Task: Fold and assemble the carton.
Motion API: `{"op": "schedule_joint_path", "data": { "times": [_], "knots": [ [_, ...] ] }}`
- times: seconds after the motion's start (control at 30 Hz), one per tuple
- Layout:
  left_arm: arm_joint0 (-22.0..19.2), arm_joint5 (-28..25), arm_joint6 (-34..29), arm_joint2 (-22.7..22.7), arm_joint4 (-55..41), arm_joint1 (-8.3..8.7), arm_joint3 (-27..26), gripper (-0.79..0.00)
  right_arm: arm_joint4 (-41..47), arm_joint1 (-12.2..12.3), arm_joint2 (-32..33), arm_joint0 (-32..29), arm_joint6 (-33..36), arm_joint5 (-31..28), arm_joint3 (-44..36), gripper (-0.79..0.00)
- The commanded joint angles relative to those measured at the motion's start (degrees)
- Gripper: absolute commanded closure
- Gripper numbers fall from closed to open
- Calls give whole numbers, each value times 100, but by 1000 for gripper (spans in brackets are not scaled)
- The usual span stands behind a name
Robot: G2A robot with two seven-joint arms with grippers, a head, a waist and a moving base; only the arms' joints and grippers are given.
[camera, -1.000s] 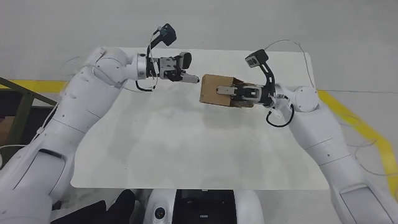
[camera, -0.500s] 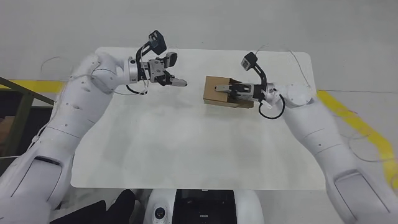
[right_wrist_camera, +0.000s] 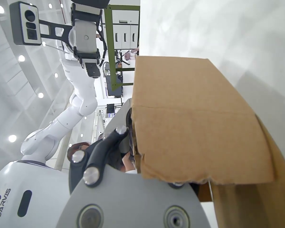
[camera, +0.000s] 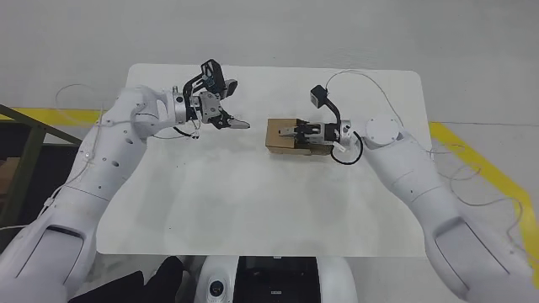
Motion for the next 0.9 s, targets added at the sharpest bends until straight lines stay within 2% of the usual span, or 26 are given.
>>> {"op": "schedule_joint_path", "data": {
  "times": [0.0, 0.13, 0.17, 0.23, 0.27, 0.3, 0.33, 0.57, 0.87],
  "knots": [
    [11, 120, 4, -1, 165, -2, -4, -785, 10, -51, -35, 27, -12, -7, 128, 0],
    [5, 276, 124, 36, 325, -31, 52, -785, 8, -145, -104, 64, -11, -19, 316, -58],
    [-2, 283, 153, 48, 336, -39, 81, -785, 5, -170, -121, 71, -11, -22, 360, -95],
    [-21, 285, 197, 73, 371, -55, 118, -785, 11, -215, -143, 86, -10, -38, 442, -219],
    [-26, 290, 226, 81, 388, -61, 134, -785, 4, -234, -151, 94, -18, -52, 486, -329],
    [-29, 293, 250, 88, 406, -67, 147, -785, 2, -252, -154, 102, -30, -69, 523, -760],
    [-32, 292, 269, 92, 422, -72, 158, -785, -5, -268, -157, 108, -36, -86, 560, -785],
    [-24, 239, 381, 62, 513, -80, 206, -785, -70, -278, -55, 141, 1, -218, 739, -785],
    [77, 71, 588, 24, 958, -55, 52, -785, -102, -60, 353, -62, 179, -470, 436, -785]
  ]
}}
